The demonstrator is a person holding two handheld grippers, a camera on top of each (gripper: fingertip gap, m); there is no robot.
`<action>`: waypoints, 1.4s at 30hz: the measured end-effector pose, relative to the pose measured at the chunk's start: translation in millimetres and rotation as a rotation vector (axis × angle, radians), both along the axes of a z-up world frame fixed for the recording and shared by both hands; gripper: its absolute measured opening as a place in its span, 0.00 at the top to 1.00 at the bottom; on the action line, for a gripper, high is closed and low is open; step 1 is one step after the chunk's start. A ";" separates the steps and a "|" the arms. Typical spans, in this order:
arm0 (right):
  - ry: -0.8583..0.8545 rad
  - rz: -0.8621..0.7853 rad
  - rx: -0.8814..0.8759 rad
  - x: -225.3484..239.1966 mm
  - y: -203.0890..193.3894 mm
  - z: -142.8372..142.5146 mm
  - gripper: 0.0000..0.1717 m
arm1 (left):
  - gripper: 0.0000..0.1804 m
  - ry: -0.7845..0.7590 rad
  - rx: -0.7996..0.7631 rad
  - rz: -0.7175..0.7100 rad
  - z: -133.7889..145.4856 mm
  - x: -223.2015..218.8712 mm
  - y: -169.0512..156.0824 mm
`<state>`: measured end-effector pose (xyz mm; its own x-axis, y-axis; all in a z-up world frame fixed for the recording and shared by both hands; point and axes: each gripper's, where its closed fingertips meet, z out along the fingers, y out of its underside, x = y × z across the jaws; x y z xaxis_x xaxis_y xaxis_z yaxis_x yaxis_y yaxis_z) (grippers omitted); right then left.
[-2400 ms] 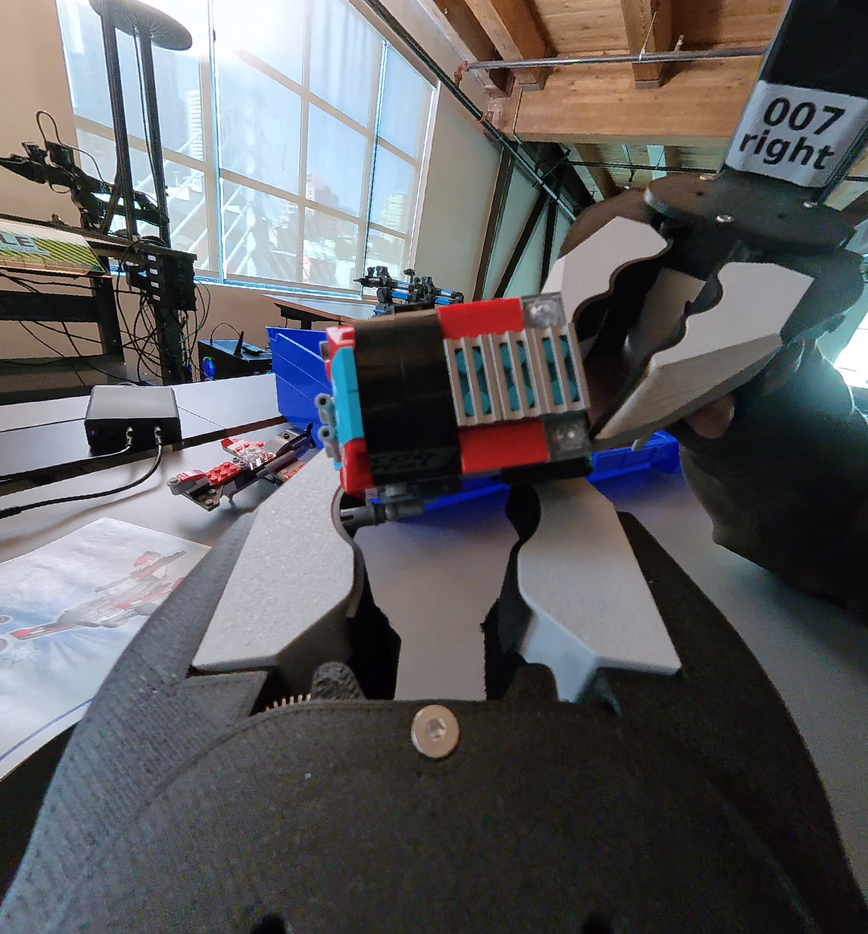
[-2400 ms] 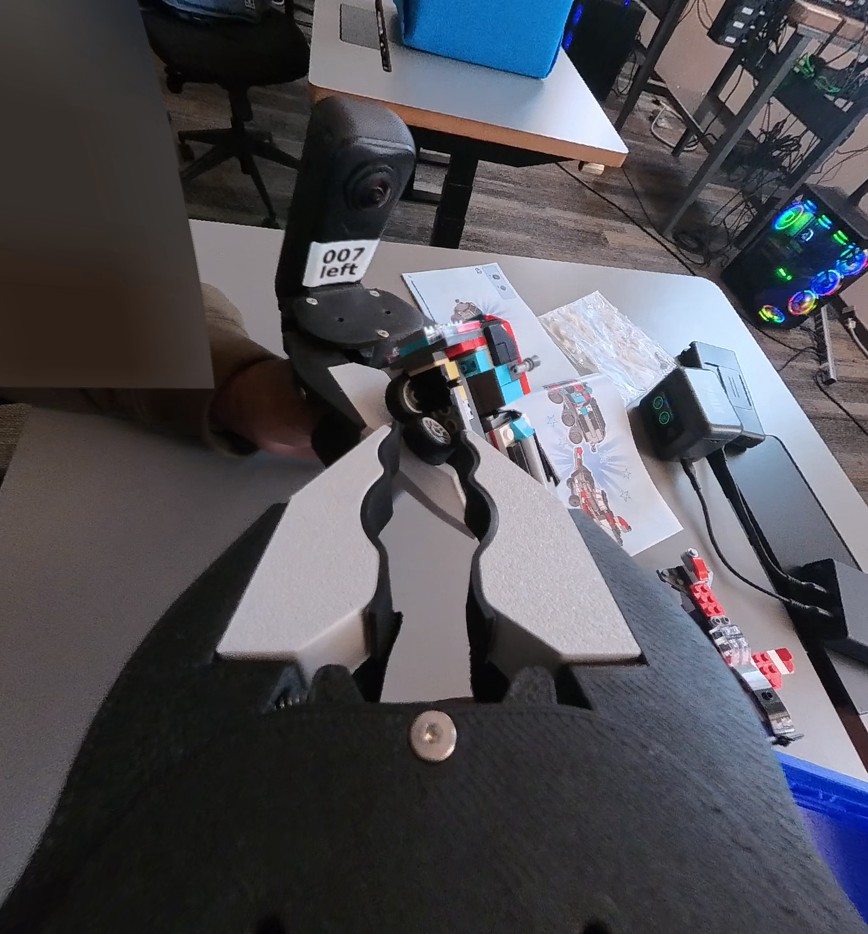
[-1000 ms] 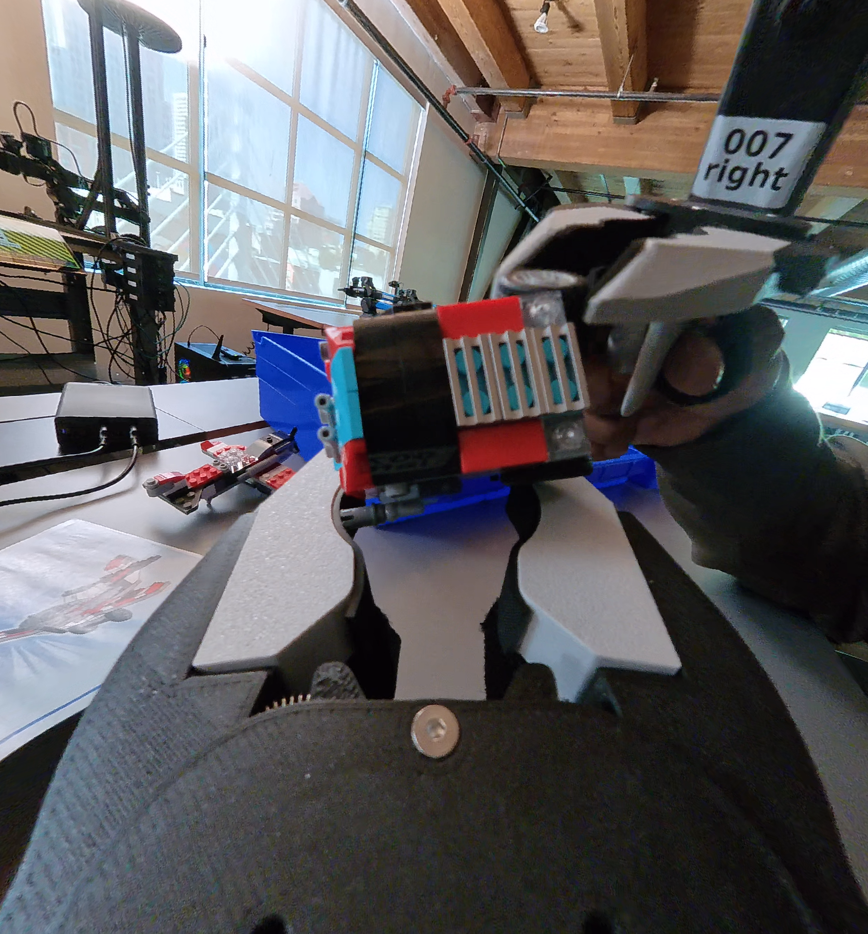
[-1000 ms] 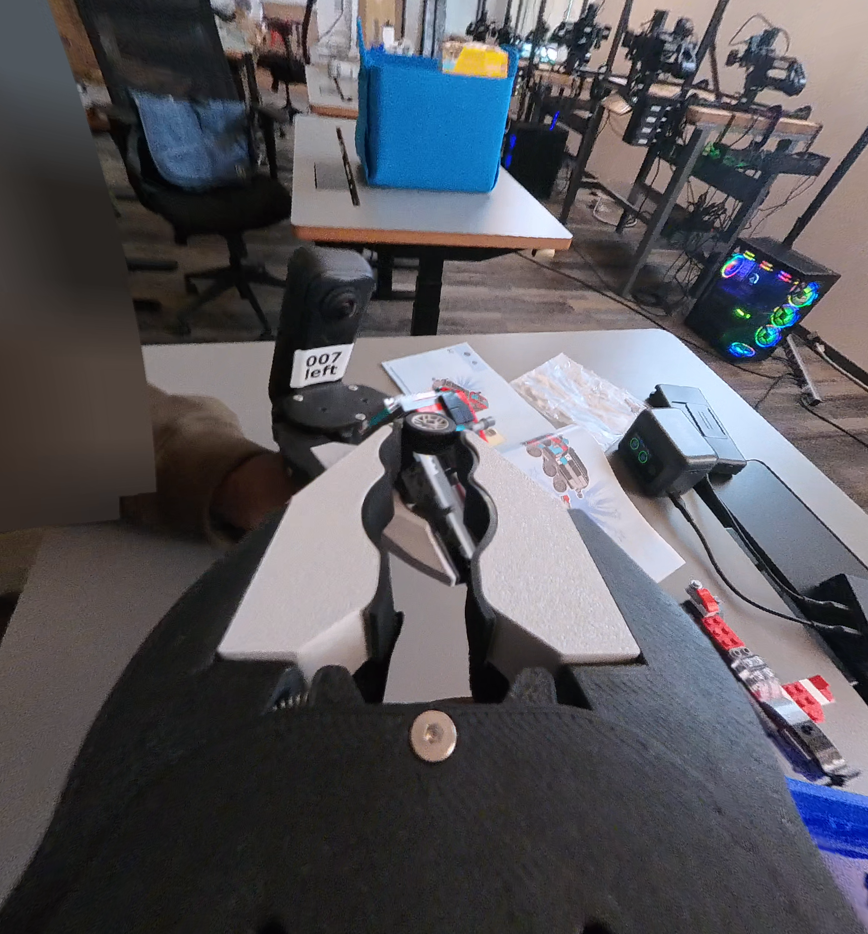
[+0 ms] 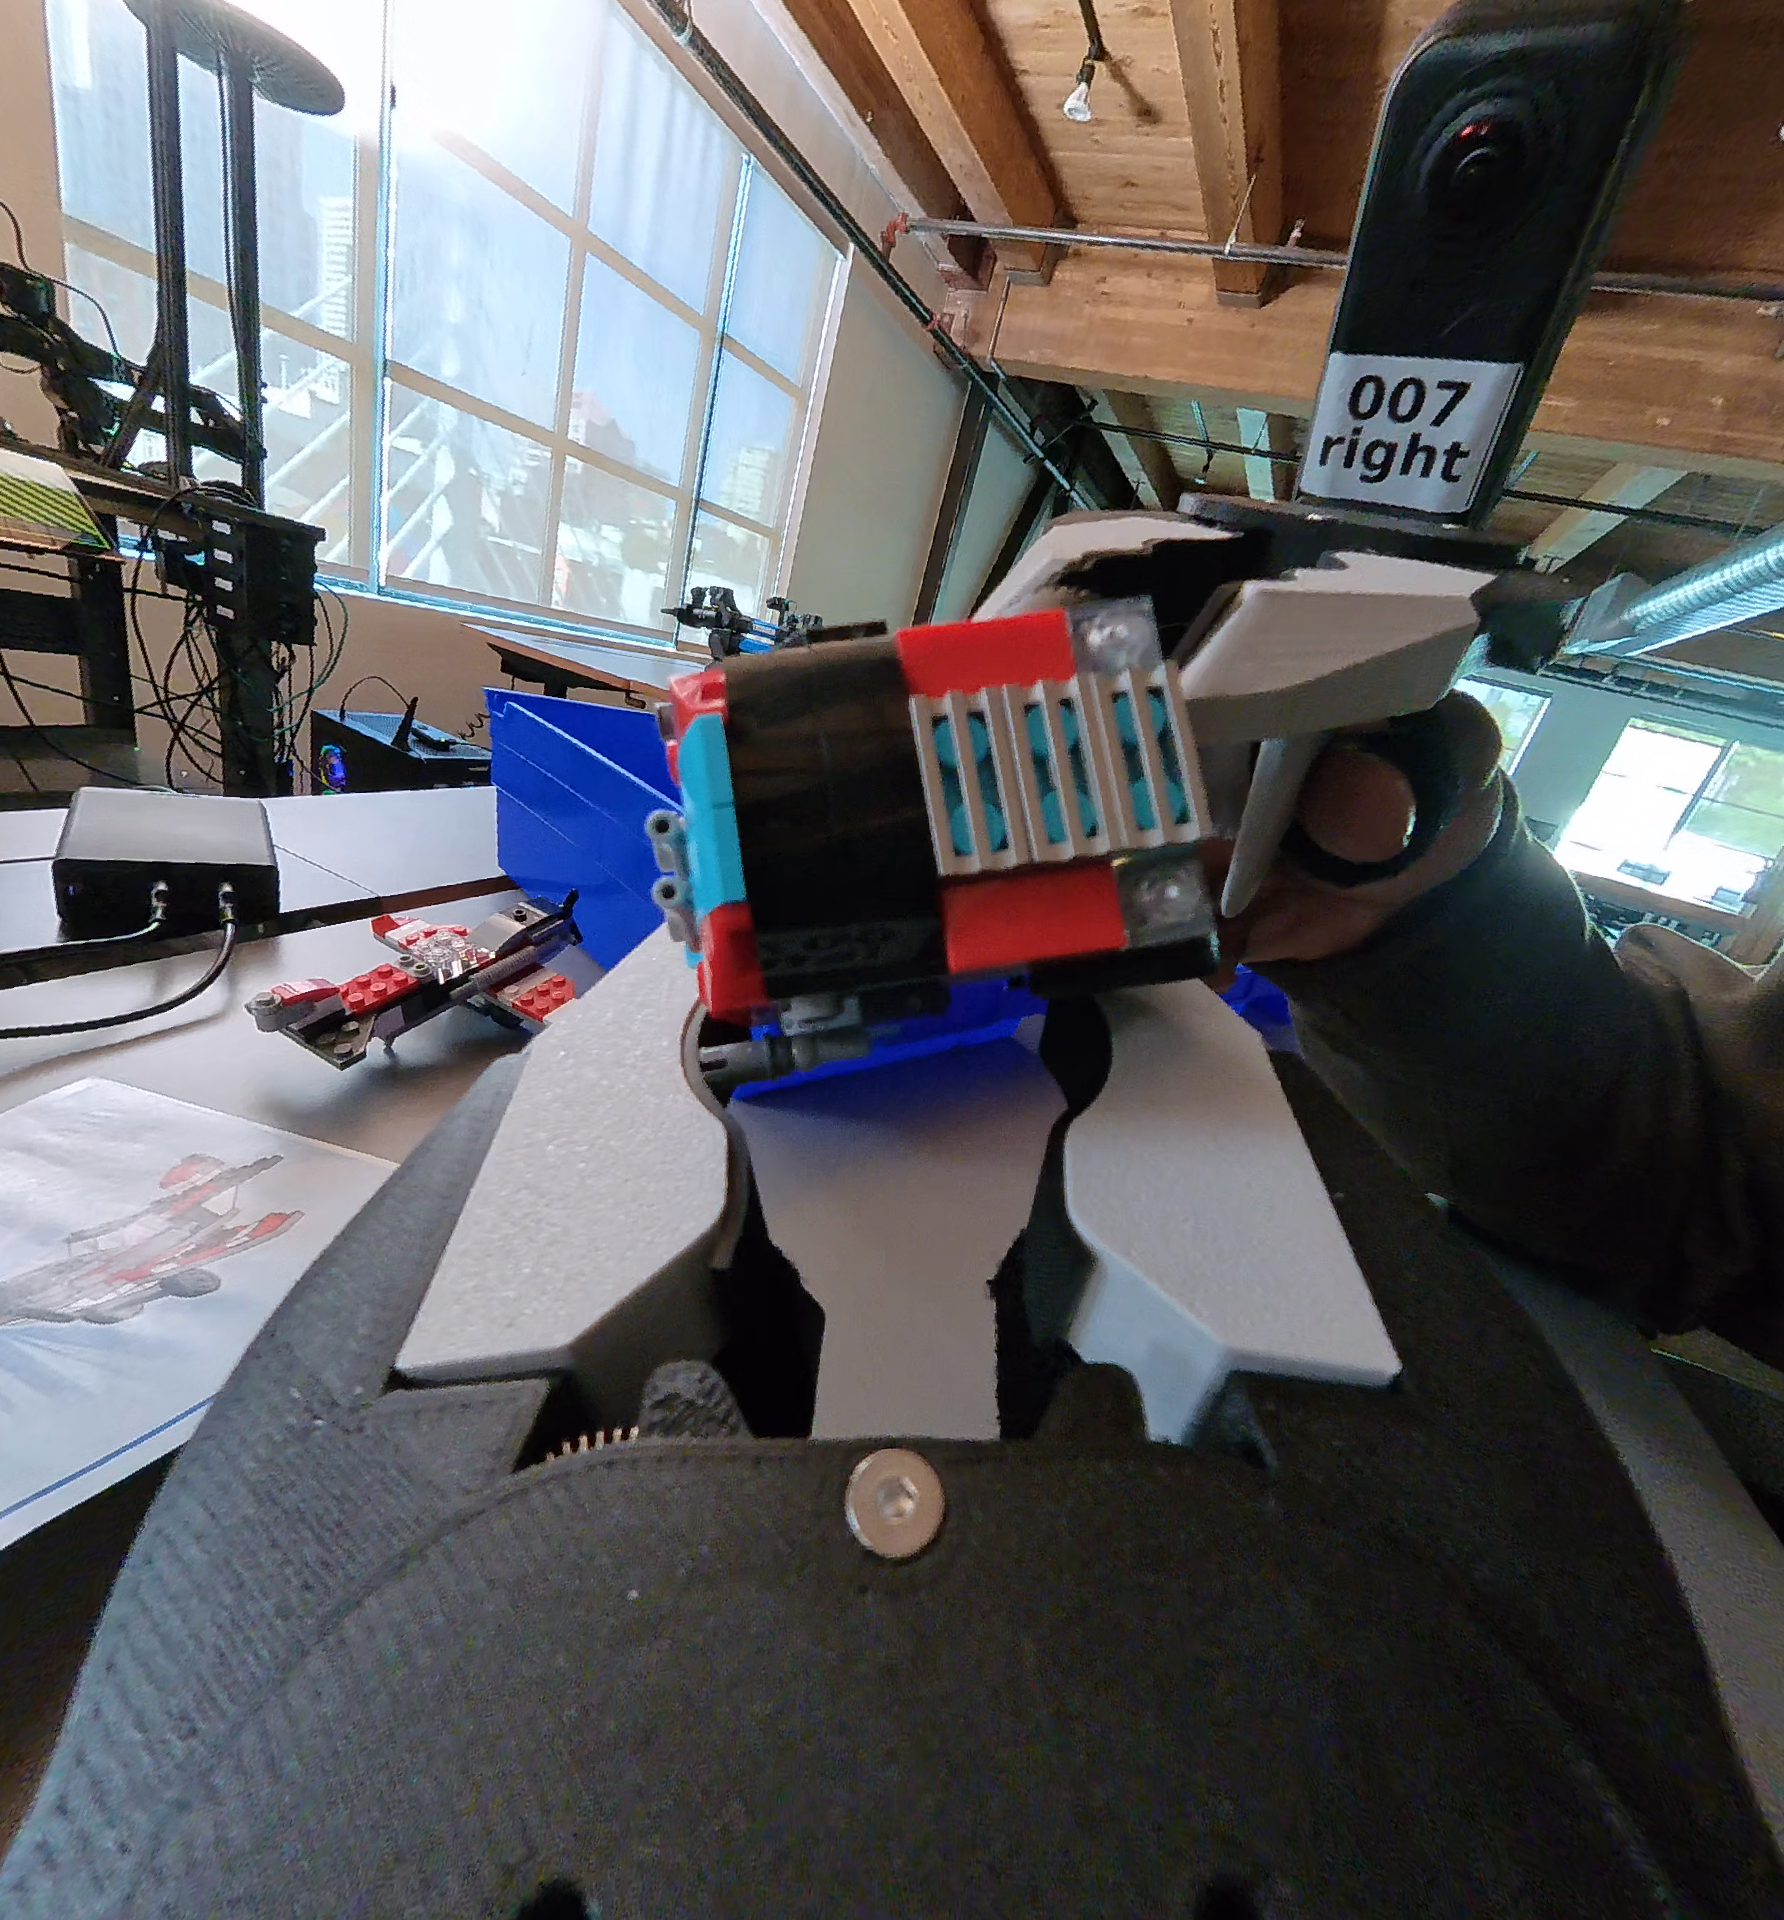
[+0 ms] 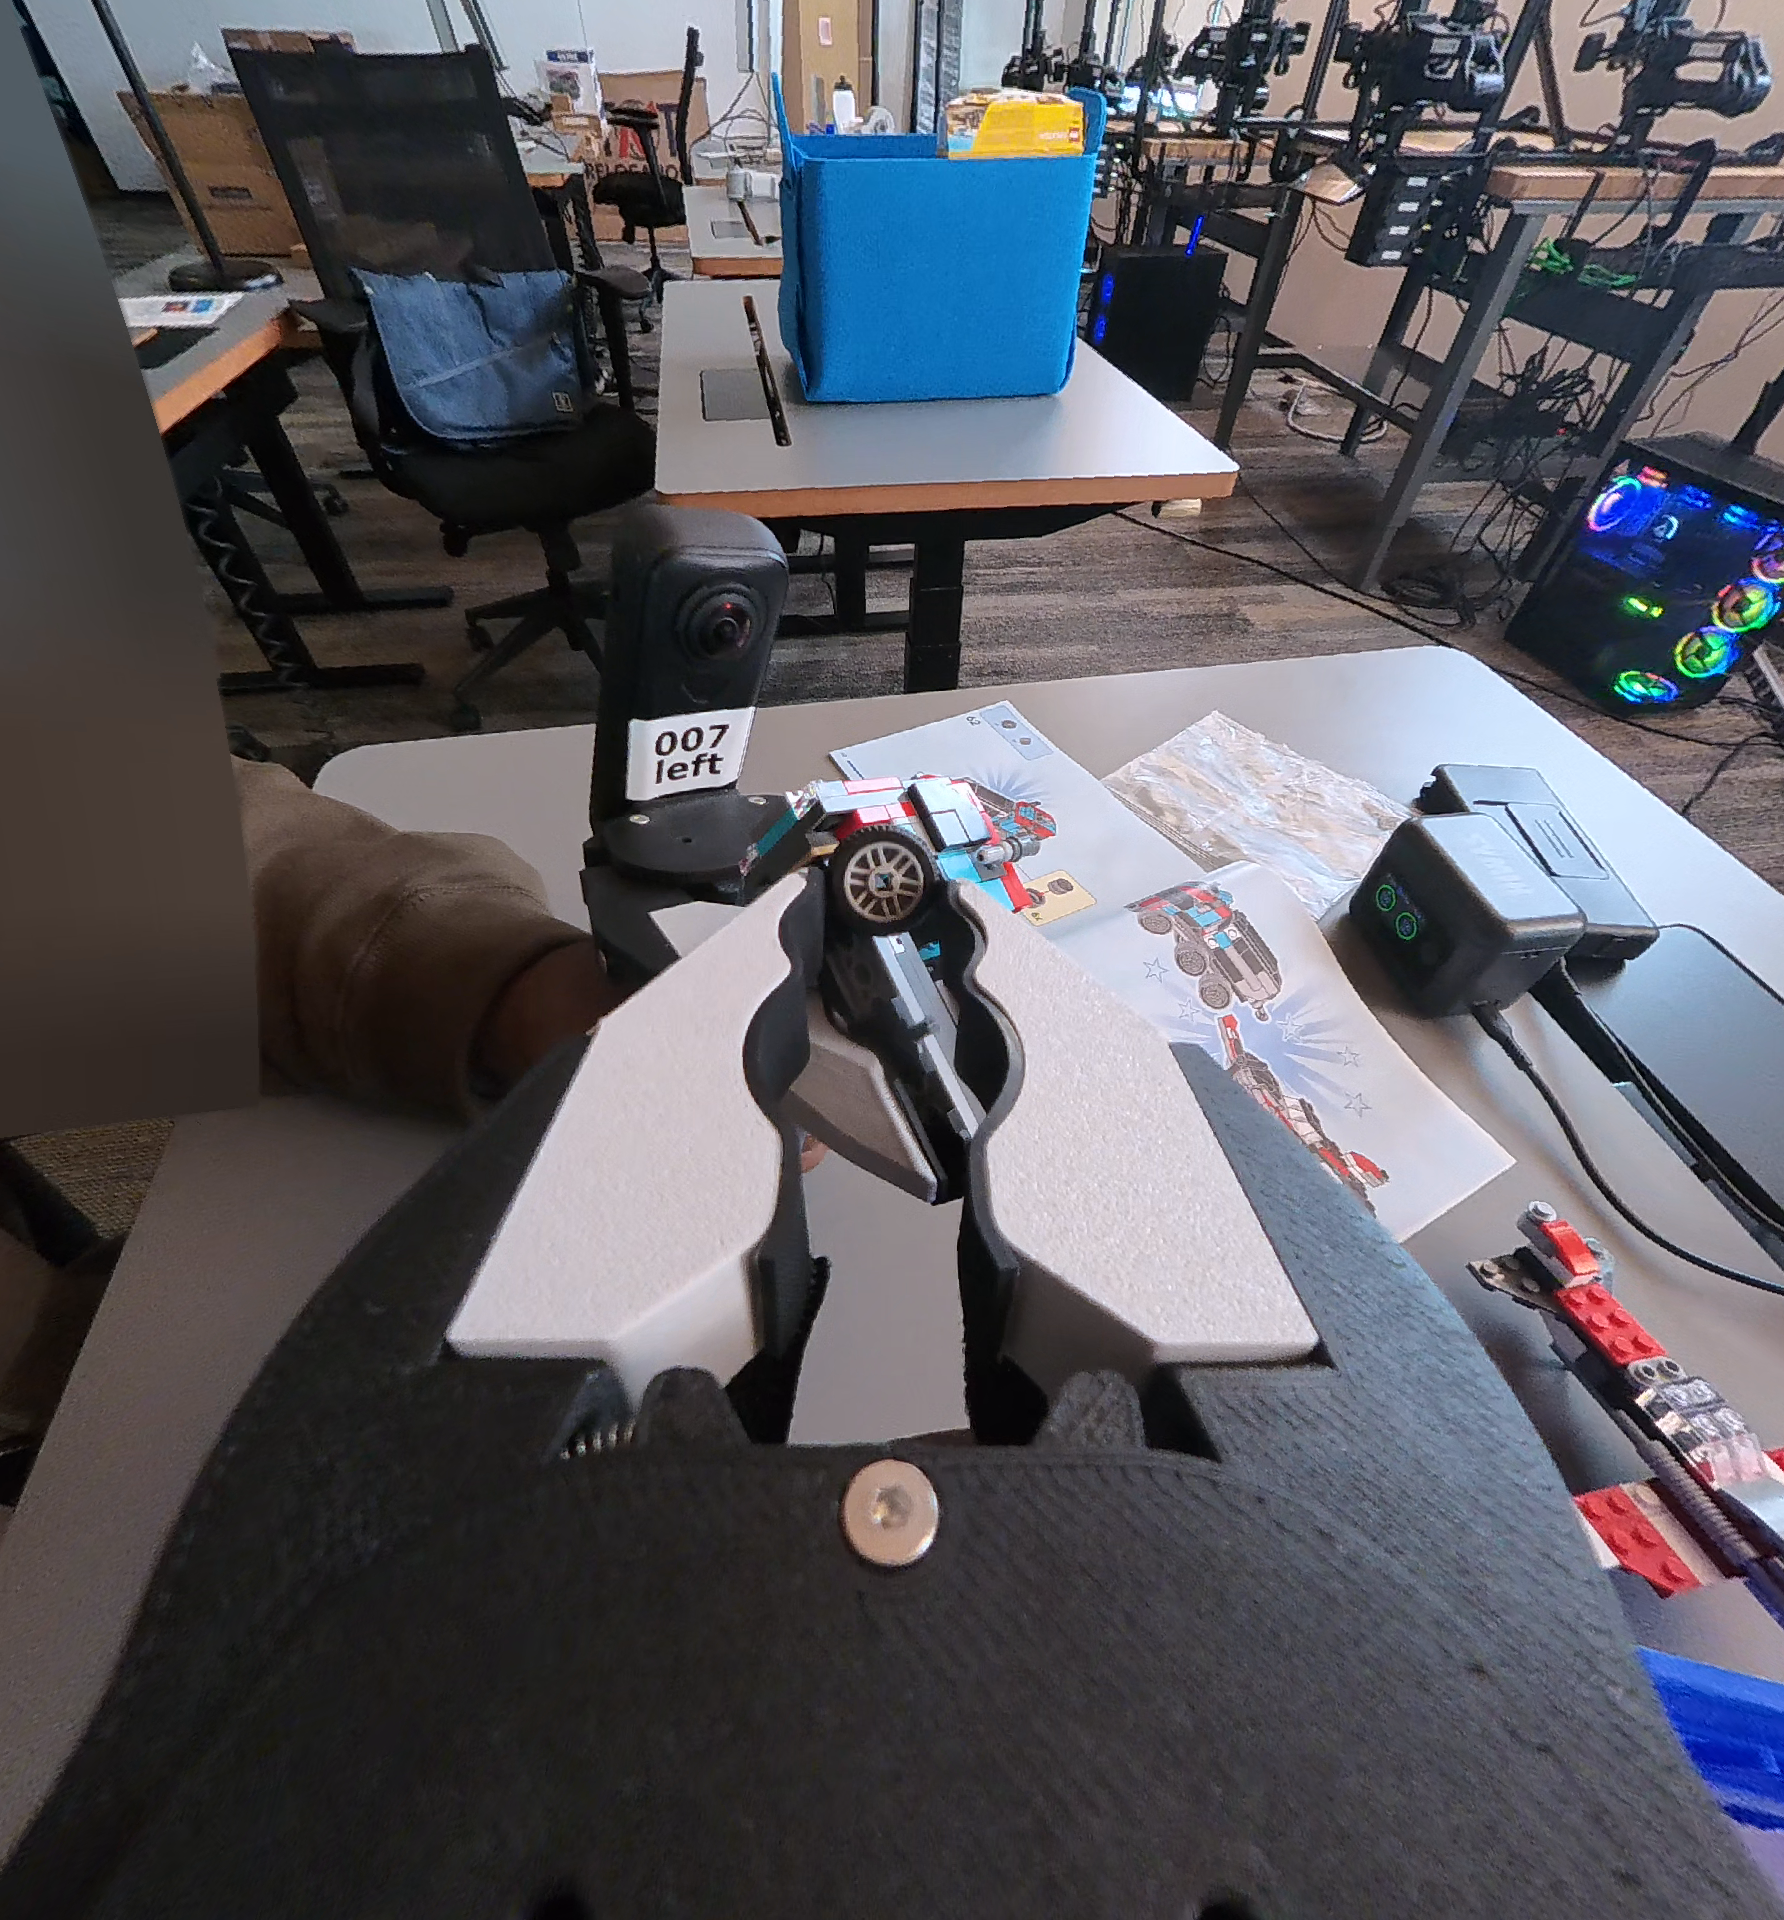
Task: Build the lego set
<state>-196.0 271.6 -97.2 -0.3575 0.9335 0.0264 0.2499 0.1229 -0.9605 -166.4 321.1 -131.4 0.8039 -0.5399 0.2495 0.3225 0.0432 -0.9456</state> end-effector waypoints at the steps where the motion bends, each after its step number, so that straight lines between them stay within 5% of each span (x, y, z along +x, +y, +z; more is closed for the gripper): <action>1: 0.004 0.002 -0.003 -0.2 0.2 -0.1 0.87 | 0.69 0.001 0.000 -0.002 0.0 0.5 -0.1; 18: -0.068 0.146 -0.306 12.9 -0.1 6.3 0.87 | 0.69 0.077 -0.009 -0.015 -2.4 9.5 -1.0; 42: -0.178 0.211 -0.254 23.7 4.2 -5.5 0.88 | 0.69 0.101 -0.081 -0.088 -14.9 21.4 0.2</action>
